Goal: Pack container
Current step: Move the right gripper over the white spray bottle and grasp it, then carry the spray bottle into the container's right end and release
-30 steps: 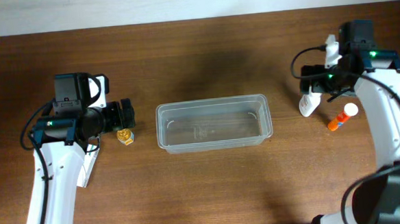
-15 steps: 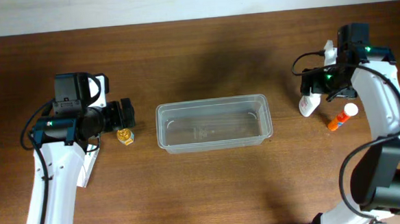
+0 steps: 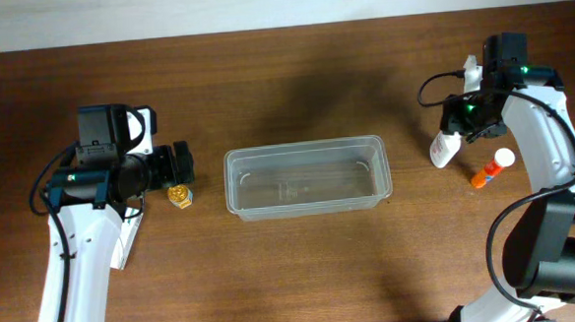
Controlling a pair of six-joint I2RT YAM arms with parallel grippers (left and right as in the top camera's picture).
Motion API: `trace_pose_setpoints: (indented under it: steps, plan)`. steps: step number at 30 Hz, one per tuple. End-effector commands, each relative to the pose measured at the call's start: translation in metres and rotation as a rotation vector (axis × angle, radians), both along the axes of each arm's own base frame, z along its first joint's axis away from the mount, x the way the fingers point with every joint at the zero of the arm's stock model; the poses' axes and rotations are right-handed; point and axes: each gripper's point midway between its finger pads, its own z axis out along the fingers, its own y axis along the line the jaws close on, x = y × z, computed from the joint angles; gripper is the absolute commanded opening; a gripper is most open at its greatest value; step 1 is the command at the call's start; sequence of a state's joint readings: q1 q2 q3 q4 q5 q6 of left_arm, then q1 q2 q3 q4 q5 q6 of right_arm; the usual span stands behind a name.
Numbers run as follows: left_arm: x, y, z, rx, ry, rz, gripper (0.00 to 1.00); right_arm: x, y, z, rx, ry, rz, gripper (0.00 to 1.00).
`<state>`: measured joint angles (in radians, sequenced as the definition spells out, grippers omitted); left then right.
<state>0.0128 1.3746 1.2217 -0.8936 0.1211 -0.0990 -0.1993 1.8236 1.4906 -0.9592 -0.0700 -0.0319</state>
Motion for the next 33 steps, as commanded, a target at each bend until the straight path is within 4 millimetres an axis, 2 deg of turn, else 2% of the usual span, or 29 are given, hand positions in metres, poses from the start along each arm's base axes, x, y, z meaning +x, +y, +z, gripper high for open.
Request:
trace_pose_setpoints:
  steps: [1,3,7,10,14,18,21,24,27,33]
  plan:
    - [0.004,-0.003,0.008,-0.014,-0.023,-0.006,0.99,0.007,0.0,0.002,0.003,-0.014,0.0,0.45]
    - [0.004,-0.003,0.008,-0.014,-0.023,-0.006,0.99,0.007,0.0,0.002,0.003,-0.014,0.0,0.4]
    - [0.004,-0.003,0.008,-0.014,-0.023,-0.006,1.0,0.007,0.0,0.002,0.003,-0.014,0.0,0.36]
    - [0.004,-0.003,0.008,-0.014,-0.023,-0.006,0.99,0.007,0.0,0.002,0.003,-0.015,0.0,0.27]
    - [0.004,-0.003,0.008,-0.014,-0.023,-0.006,0.99,0.007,0.0,0.002,0.002,-0.016,0.002,0.25]
    - [0.004,-0.003,0.008,-0.014,-0.023,-0.005,0.99,0.008,0.001,0.004,0.003,-0.018,0.001,0.18]
    - [0.004,-0.003,0.008,-0.014,-0.023,-0.006,0.99,0.009,0.004,0.01,0.009,-0.028,0.009,0.17]
    - [0.005,-0.003,0.008,-0.014,-0.024,-0.006,0.99,0.014,0.013,0.028,0.019,-0.06,0.031,0.17]
    - [0.004,-0.003,0.008,-0.014,-0.023,-0.005,0.99,0.016,0.025,0.054,0.014,-0.098,0.062,0.17]
    - [0.004,-0.003,0.008,-0.014,-0.023,-0.005,0.99,0.003,0.072,0.114,0.015,-0.141,0.172,0.16]
